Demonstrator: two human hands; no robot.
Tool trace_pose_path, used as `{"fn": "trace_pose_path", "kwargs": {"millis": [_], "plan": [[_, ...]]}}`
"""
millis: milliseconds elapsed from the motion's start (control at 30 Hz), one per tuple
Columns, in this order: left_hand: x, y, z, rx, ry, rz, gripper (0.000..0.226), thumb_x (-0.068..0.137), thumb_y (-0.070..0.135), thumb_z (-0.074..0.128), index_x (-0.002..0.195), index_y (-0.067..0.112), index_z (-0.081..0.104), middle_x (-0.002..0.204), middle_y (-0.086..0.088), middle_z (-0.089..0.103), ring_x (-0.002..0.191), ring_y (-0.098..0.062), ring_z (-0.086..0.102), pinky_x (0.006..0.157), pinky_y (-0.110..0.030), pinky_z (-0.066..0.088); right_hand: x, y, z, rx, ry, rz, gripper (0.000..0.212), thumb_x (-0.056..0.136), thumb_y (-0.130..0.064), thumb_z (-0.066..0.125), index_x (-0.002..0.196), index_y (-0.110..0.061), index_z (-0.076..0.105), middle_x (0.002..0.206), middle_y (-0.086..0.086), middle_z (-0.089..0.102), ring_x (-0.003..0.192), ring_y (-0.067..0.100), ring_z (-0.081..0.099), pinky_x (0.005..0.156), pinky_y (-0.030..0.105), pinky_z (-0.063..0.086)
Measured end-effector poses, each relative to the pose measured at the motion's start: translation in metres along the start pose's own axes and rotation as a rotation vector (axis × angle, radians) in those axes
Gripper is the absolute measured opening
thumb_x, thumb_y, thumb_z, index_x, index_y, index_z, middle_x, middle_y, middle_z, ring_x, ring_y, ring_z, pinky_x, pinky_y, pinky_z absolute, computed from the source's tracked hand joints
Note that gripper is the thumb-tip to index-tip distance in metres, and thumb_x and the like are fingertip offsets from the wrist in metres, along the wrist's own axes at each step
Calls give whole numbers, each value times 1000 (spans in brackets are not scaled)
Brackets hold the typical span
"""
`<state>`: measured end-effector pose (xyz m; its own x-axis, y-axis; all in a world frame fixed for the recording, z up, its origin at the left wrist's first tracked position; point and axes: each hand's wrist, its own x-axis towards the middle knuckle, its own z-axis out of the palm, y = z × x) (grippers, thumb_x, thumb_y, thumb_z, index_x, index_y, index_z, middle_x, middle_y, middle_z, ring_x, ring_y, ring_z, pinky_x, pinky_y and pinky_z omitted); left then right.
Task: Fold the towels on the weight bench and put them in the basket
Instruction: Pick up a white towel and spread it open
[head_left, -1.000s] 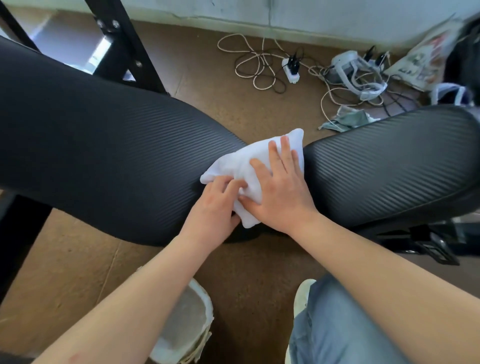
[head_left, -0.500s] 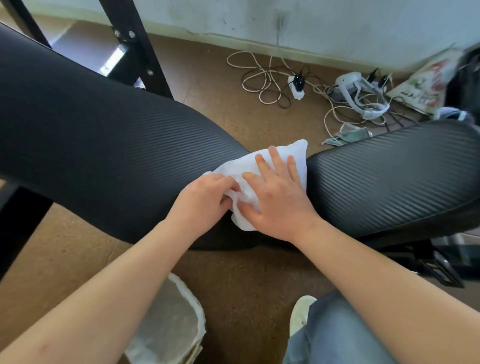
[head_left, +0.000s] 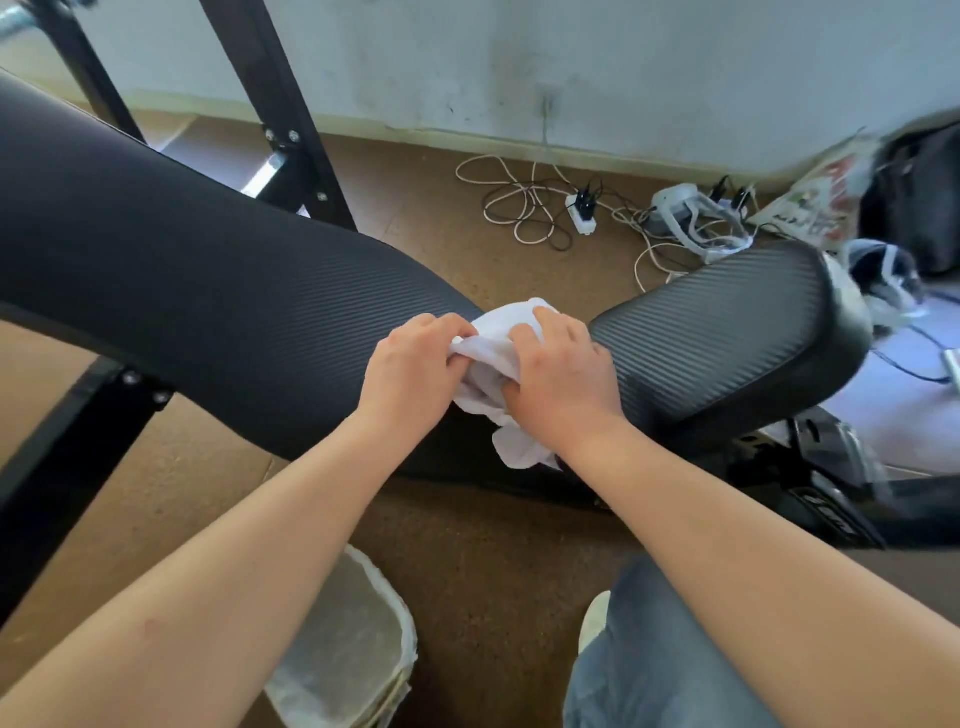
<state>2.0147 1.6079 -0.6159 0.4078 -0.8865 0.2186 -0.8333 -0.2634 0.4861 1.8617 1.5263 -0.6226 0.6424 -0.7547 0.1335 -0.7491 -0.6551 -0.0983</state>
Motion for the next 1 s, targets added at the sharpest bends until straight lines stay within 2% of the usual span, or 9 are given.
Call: {"fn": "trace_pose_path", "kwargs": {"millis": [67, 200, 333, 433, 533, 633, 767, 900, 1000], "plan": [[-5, 8, -4, -19, 14, -12, 25, 97, 17, 57, 118, 24, 69, 104, 1, 65, 94, -18, 58, 79, -30, 41, -3, 5, -8, 36, -132, 107, 44, 96, -34, 59, 135, -21, 45, 135, 8, 46, 115, 33, 51, 75, 42, 48], [-22, 14, -12, -40, -20, -41, 35, 97, 6, 56, 128, 21, 67, 113, -4, 62, 104, -21, 57, 85, -29, 42, -11, 14, -24, 318, -302, 229, 53, 93, -19, 54, 144, -26, 42, 132, 13, 53, 108, 34, 56, 80, 39, 49], [-41, 8, -18, -13, -40, -127, 38, 96, 5, 53, 124, 26, 67, 105, -3, 56, 94, -22, 53, 79, -33, 45, -18, 10, -45, 534, -240, 295, 50, 90, -5, 47, 136, -21, 60, 131, 12, 61, 115, 30, 57, 84, 31, 44], [-49, -1, -19, -24, -42, -212, 29, 98, 17, 54, 122, 28, 67, 105, -2, 53, 91, -23, 53, 77, -35, 47, -19, 9, -50, 564, -208, 289, 37, 90, -3, 43, 113, -15, 70, 110, 9, 68, 104, 29, 60, 77, 35, 46], [-55, 0, -11, -40, -45, -210, 26, 100, 31, 56, 124, 27, 66, 114, -1, 47, 93, -23, 55, 81, -37, 51, -18, 17, -46, 592, -157, 322, 31, 94, -7, 45, 110, -17, 70, 105, 5, 68, 95, 26, 57, 69, 33, 40], [-54, 7, -1, -92, -44, -165, 30, 94, 38, 64, 122, 28, 62, 125, 5, 41, 107, -18, 49, 89, -34, 49, -13, 23, -42, 607, -123, 316, 32, 95, -10, 45, 112, -18, 70, 108, 6, 70, 99, 27, 60, 76, 34, 45], [-37, 19, 13, -219, -221, -184, 61, 85, 45, 72, 136, 27, 44, 141, 6, 35, 128, -20, 38, 95, -31, 39, 0, 24, -46, 608, -70, 276, 31, 95, -10, 45, 111, -13, 71, 110, 6, 72, 101, 27, 60, 77, 31, 41], [-23, 29, 24, -180, -323, -151, 103, 78, 53, 78, 157, 28, 16, 154, 0, 30, 141, -25, 29, 111, -46, 39, 7, 27, -54, 627, -45, 208, 32, 93, -7, 46, 110, -15, 72, 108, 2, 72, 99, 21, 59, 77, 27, 39], [-8, 28, 35, -135, -304, -185, 80, 76, 59, 72, 144, 31, 42, 139, -1, 46, 125, -25, 45, 100, -47, 48, 10, 35, -60, 660, -41, 175, 33, 93, -7, 49, 117, -18, 70, 111, 0, 72, 104, 19, 61, 82, 25, 42]]}}
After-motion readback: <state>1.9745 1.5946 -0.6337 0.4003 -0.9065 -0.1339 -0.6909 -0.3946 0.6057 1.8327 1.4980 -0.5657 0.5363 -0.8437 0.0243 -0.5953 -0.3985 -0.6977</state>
